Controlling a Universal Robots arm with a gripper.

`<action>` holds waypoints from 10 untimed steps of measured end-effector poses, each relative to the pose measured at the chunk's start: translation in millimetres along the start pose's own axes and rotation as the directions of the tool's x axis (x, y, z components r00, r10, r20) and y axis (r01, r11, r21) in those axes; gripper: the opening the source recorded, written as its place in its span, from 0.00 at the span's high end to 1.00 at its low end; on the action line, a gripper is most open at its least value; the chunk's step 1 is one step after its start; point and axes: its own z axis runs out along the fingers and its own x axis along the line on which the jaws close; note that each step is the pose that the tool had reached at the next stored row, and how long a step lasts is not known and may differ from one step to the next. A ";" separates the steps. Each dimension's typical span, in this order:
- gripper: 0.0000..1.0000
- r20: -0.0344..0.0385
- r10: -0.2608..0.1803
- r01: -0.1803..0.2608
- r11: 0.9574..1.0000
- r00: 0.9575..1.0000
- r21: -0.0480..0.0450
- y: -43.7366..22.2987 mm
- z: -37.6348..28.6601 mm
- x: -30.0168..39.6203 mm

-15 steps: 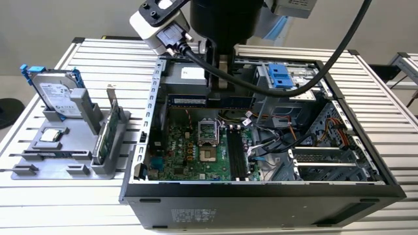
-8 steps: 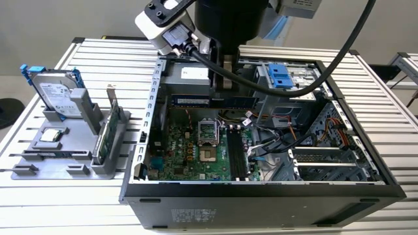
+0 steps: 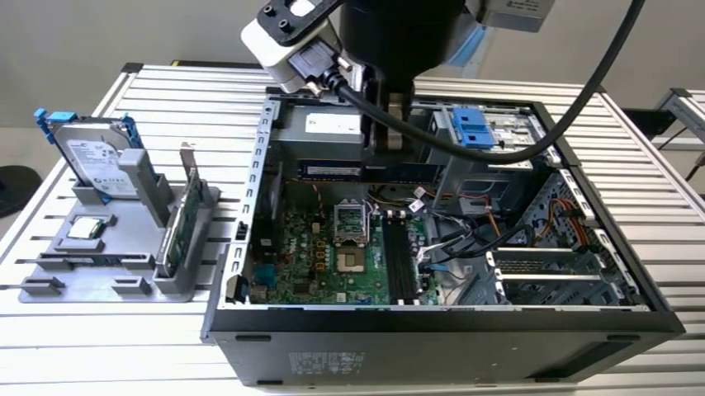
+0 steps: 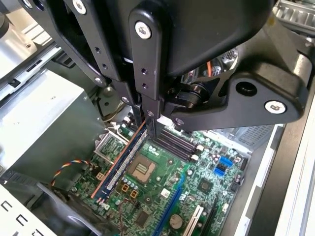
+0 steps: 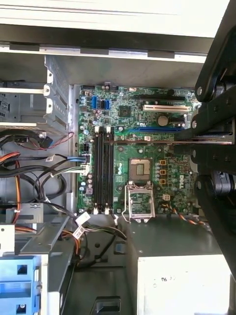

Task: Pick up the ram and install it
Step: 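Pick up the ram and move it above insertion slot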

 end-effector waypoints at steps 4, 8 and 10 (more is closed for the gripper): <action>1.00 0.000 0.000 0.000 1.000 1.000 0.000 4.7 0.0 0.0; 1.00 0.000 0.000 0.000 1.000 1.000 0.000 9.0 0.0 0.1; 1.00 0.000 0.000 0.000 1.000 1.000 0.000 11.0 0.0 0.1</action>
